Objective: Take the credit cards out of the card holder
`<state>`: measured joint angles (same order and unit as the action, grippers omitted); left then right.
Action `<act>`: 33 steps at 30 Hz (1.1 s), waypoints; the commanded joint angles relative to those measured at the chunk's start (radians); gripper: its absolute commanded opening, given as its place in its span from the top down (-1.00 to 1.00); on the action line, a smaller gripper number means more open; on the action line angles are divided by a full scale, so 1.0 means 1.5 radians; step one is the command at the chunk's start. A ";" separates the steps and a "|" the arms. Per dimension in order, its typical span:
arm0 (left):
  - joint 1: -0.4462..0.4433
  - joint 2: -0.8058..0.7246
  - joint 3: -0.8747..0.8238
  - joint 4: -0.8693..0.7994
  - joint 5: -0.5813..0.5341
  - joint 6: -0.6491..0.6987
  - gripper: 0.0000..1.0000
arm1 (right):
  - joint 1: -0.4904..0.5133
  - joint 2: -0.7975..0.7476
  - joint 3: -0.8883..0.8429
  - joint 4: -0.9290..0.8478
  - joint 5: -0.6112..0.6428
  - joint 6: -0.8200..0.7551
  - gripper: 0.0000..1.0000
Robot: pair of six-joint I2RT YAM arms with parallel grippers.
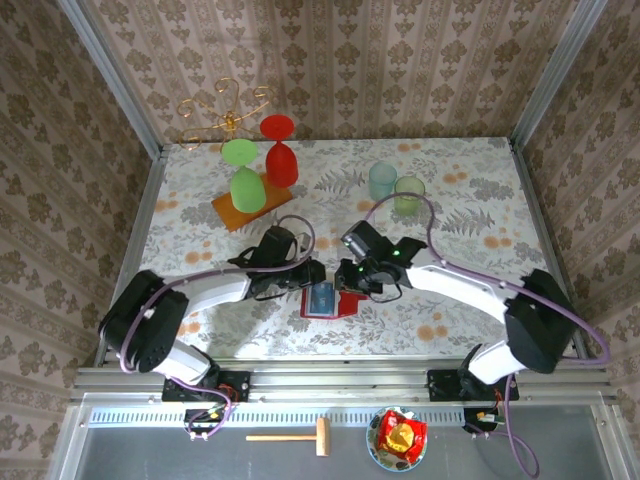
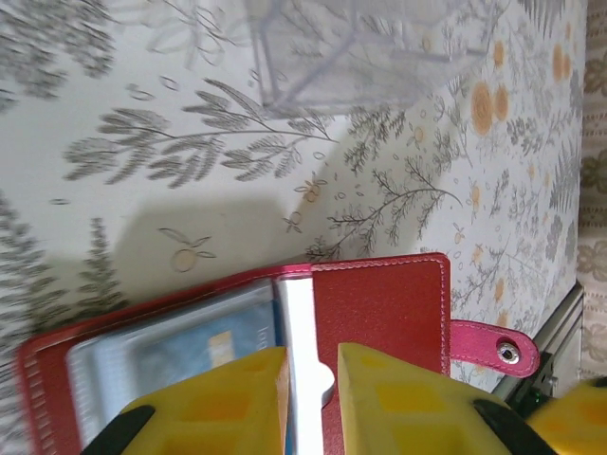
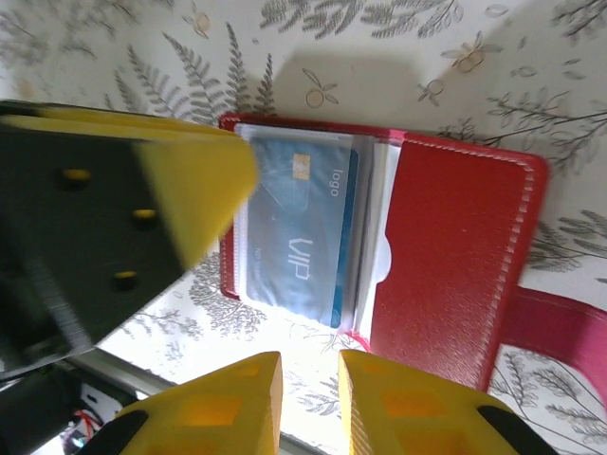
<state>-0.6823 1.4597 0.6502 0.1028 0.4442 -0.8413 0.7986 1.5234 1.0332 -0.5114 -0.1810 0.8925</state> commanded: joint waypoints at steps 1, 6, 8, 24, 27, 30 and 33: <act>0.017 -0.046 -0.020 -0.031 -0.015 0.012 0.56 | 0.012 0.038 0.036 -0.063 0.051 -0.011 0.54; 0.024 -0.063 -0.046 -0.039 -0.011 0.020 0.56 | 0.013 0.085 0.049 -0.102 0.100 -0.038 0.52; 0.024 -0.062 -0.052 -0.045 -0.011 0.022 0.55 | 0.013 0.099 0.050 -0.102 0.108 -0.043 0.53; 0.020 -0.057 -0.068 -0.063 -0.022 0.028 0.45 | 0.012 0.168 0.020 -0.053 0.151 -0.079 0.57; 0.019 -0.059 -0.064 -0.068 -0.023 0.026 0.45 | 0.012 0.166 0.013 -0.044 0.144 -0.085 0.57; 0.015 -0.073 -0.063 -0.076 -0.034 0.024 0.45 | 0.012 0.156 0.015 -0.049 0.139 -0.087 0.57; 0.014 -0.083 -0.055 -0.095 -0.045 0.028 0.45 | 0.012 0.127 0.019 -0.060 0.144 -0.089 0.56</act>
<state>-0.6548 1.3651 0.5526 0.0036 0.4019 -0.8177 0.8143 1.7618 1.0687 -0.5827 0.0010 0.7780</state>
